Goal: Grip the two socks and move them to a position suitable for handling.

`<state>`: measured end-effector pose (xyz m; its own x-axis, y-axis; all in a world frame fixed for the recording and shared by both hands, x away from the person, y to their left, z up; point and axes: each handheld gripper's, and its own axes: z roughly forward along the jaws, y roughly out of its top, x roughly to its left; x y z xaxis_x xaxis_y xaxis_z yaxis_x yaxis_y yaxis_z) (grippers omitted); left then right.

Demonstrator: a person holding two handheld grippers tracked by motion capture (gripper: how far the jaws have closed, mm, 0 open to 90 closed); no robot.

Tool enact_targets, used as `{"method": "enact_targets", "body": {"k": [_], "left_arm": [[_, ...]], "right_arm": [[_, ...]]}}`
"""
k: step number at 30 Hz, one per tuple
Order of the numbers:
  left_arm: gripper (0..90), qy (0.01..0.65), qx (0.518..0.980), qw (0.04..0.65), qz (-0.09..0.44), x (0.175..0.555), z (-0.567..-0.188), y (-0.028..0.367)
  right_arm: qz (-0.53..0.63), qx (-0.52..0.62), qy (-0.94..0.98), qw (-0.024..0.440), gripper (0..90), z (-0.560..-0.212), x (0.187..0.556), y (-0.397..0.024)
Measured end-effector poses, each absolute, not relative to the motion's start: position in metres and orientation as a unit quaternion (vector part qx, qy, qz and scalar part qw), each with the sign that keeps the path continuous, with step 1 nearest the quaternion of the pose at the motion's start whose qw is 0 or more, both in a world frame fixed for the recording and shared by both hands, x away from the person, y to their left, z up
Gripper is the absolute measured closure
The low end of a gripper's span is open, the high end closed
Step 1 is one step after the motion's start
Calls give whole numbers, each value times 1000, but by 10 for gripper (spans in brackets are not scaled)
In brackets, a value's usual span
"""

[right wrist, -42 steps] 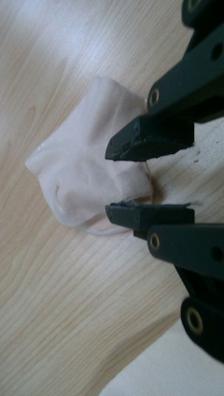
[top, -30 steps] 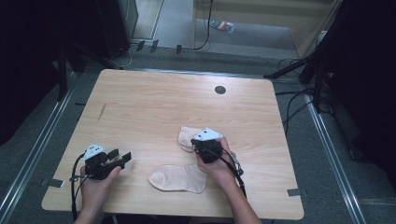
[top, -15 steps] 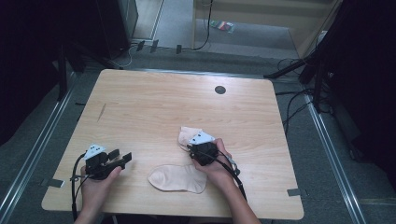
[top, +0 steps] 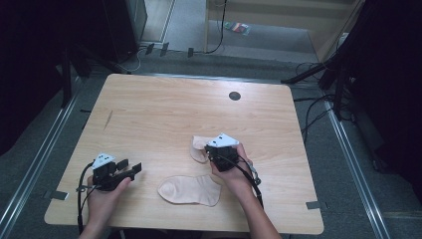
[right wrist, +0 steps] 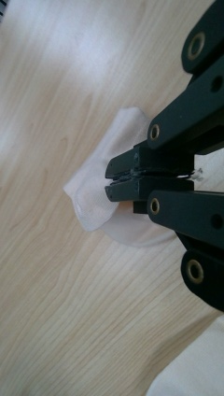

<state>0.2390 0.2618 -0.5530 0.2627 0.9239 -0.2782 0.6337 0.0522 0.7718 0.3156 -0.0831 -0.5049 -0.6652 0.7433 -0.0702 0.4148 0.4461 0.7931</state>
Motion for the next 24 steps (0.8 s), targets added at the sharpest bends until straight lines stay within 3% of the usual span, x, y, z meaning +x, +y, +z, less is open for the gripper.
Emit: {"method": "enact_targets", "body": {"k": [8, 10, 11, 12, 13, 20, 24], "left_arm": [[391, 591, 655, 445, 154, 240, -554, 267], [391, 590, 657, 443, 155, 240, -554, 266], [392, 589, 658, 442, 157, 240, -554, 265], [392, 588, 659, 441, 157, 240, -554, 265], [392, 588, 661, 440, 158, 240, -554, 264], [393, 588, 660, 439, 159, 240, -555, 264], [393, 587, 662, 438, 158, 240, -555, 264]], "right_arm": [[358, 312, 851, 226, 877, -506, 306, -96], [336, 301, 863, 226, 835, -514, 304, -104], [315, 304, 869, 229, 698, -522, 305, -113], [315, 304, 869, 229, 698, -522, 305, -113], [316, 315, 869, 215, 610, -525, 306, -122], [396, 397, 808, 180, 599, -514, 315, -145], [392, 467, 772, 178, 529, -522, 330, -136]]}}
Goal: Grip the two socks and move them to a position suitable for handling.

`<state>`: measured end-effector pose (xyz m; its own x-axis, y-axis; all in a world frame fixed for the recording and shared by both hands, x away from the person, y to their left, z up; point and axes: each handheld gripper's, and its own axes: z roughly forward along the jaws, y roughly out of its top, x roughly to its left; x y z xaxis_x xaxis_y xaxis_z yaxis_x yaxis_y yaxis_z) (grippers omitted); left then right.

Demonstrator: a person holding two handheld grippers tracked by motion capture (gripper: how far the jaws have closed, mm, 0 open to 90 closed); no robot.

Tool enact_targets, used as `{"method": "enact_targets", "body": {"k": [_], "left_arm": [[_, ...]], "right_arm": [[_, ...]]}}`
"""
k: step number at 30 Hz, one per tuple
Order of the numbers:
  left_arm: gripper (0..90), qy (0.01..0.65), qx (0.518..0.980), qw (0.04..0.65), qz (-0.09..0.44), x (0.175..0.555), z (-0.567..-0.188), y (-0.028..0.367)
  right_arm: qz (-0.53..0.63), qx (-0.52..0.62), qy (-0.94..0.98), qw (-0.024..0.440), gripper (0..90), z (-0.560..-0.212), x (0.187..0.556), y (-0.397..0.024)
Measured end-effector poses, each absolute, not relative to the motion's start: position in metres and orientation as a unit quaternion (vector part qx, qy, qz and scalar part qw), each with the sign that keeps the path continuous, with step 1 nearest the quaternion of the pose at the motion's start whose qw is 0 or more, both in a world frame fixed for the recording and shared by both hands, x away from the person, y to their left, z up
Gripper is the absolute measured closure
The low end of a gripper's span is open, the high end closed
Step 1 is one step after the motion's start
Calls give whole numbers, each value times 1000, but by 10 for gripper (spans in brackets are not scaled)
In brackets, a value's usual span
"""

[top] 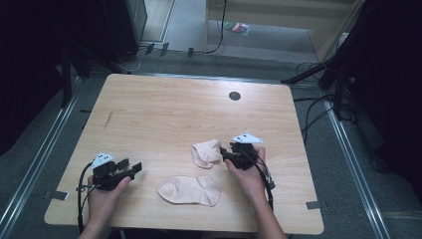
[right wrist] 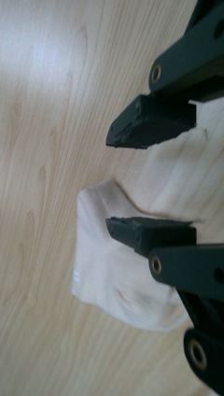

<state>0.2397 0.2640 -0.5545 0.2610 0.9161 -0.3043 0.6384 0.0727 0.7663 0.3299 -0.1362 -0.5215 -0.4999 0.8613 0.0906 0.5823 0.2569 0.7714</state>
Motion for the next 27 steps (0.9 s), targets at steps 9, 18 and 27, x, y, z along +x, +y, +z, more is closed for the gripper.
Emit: {"method": "enact_targets", "body": {"k": [9, 18, 27], "left_arm": [[393, 584, 664, 440, 156, 240, -555, 264], [390, 576, 669, 443, 154, 244, -552, 258], [342, 527, 701, 466, 115, 265, -544, 221]], "right_arm": [[369, 514, 757, 162, 452, -539, 355, -104], [362, 478, 778, 188, 826, -542, 350, -94], [396, 460, 778, 163, 847, -518, 344, -93]]}}
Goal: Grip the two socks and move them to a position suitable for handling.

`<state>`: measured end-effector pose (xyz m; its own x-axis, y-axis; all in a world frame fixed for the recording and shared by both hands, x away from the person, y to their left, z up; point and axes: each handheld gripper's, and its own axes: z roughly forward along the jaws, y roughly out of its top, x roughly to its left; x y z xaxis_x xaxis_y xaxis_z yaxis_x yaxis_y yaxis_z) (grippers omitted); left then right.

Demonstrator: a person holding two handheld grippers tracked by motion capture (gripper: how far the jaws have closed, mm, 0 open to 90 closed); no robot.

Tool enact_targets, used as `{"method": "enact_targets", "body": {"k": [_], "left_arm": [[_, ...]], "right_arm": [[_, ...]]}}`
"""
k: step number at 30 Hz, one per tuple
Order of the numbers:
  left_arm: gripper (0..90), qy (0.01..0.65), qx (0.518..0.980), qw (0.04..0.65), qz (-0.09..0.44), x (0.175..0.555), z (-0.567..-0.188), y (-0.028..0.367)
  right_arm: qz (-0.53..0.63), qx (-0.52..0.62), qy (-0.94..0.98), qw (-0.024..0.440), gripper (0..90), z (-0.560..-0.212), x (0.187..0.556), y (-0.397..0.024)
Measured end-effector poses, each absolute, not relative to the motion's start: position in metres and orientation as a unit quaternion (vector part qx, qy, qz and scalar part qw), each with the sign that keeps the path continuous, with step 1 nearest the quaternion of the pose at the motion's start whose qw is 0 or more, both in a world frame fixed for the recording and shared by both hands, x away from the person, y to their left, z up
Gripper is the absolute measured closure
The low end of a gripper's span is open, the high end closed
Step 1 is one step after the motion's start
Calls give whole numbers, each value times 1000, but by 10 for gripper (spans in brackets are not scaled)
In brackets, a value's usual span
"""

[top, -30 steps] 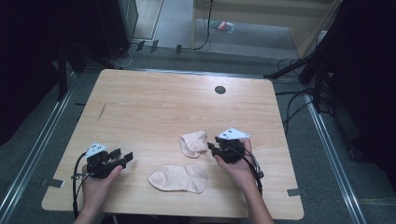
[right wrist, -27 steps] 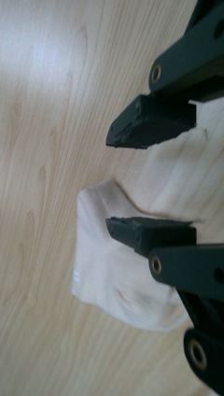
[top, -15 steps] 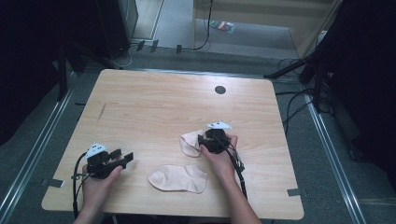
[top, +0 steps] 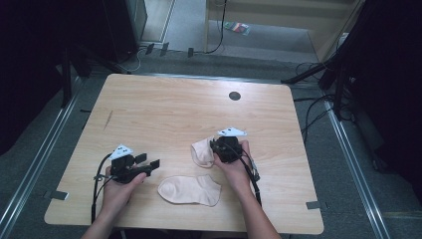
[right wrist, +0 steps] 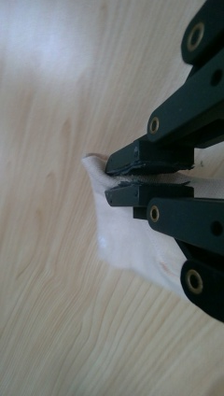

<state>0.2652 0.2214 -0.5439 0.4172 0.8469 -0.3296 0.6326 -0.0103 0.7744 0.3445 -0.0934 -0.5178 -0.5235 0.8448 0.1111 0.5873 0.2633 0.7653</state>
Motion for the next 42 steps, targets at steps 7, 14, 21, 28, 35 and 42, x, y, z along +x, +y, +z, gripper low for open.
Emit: {"method": "enact_targets", "body": {"k": [7, 14, 21, 28, 35, 42], "left_arm": [[321, 491, 731, 464, 99, 292, -545, 200], [326, 450, 761, 459, 95, 309, -550, 184], [344, 433, 760, 457, 162, 319, -544, 174], [895, 372, 743, 467, 302, 301, -525, 176], [895, 384, 752, 372, 386, 286, -534, 173], [889, 362, 786, 305, 396, 280, -548, 162]], "right_arm": [[417, 414, 792, 167, 847, -485, 335, -77], [446, 367, 801, 159, 847, -458, 324, -57], [485, 303, 812, 114, 847, -439, 315, -46], [471, 309, 820, 100, 846, -444, 322, -58], [420, 344, 832, 112, 845, -467, 337, -61], [363, 352, 855, 114, 838, -496, 353, -52]]}}
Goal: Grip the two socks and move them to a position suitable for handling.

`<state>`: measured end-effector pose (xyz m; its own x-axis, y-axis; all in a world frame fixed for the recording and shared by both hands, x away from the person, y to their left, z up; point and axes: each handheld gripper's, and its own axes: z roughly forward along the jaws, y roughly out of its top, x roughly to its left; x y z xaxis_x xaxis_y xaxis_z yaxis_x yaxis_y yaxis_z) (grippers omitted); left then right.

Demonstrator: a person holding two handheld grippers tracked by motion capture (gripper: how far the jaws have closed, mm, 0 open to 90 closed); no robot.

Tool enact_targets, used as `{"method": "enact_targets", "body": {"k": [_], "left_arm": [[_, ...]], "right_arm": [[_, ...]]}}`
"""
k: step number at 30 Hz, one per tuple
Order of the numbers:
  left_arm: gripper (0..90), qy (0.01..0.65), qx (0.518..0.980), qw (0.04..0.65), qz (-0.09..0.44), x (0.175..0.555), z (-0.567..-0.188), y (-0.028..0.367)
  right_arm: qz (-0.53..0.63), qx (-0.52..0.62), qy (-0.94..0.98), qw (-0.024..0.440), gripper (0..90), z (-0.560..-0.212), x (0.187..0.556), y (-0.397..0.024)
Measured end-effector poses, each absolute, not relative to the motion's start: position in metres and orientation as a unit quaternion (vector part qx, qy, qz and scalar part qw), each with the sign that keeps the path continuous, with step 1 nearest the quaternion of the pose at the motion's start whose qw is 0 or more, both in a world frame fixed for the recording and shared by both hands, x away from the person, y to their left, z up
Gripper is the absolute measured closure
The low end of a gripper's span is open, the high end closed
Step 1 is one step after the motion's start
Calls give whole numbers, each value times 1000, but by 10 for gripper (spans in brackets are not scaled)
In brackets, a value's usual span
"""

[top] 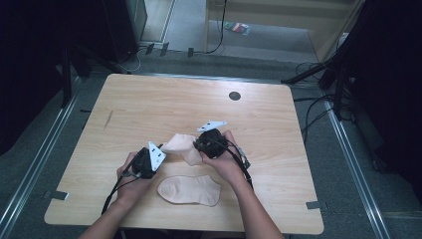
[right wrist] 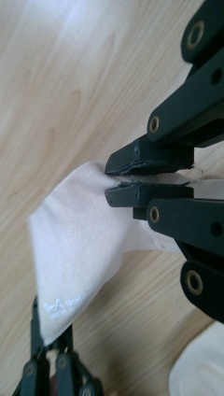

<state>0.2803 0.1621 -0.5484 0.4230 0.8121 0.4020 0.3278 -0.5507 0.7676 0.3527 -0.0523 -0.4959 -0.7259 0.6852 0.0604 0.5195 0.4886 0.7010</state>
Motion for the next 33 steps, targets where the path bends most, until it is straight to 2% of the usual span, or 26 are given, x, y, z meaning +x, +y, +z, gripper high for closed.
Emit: {"method": "enact_targets", "body": {"k": [2, 7, 10, 12, 20, 23, 28, 33], "left_arm": [[877, 369, 788, 307, 386, 282, -550, 162], [814, 378, 794, 307, 363, 286, -553, 166], [680, 378, 798, 319, 344, 287, -553, 170], [567, 381, 797, 318, 344, 286, -553, 172], [428, 394, 796, 333, 316, 285, -553, 185], [395, 393, 798, 341, 305, 282, -552, 196], [376, 413, 780, 391, 259, 281, -547, 222], [443, 463, 729, 447, 234, 295, -534, 237]], "right_arm": [[348, 350, 862, 118, 827, -503, 356, -51], [332, 357, 862, 143, 688, -512, 360, -53], [351, 379, 846, 132, 626, -511, 362, -65], [352, 394, 839, 132, 625, -511, 361, -72], [359, 391, 841, 104, 572, -518, 346, -75], [349, 386, 848, 103, 569, -523, 343, -69], [335, 380, 854, 118, 572, -528, 336, -65], [340, 389, 847, 127, 588, -526, 330, -67]]}}
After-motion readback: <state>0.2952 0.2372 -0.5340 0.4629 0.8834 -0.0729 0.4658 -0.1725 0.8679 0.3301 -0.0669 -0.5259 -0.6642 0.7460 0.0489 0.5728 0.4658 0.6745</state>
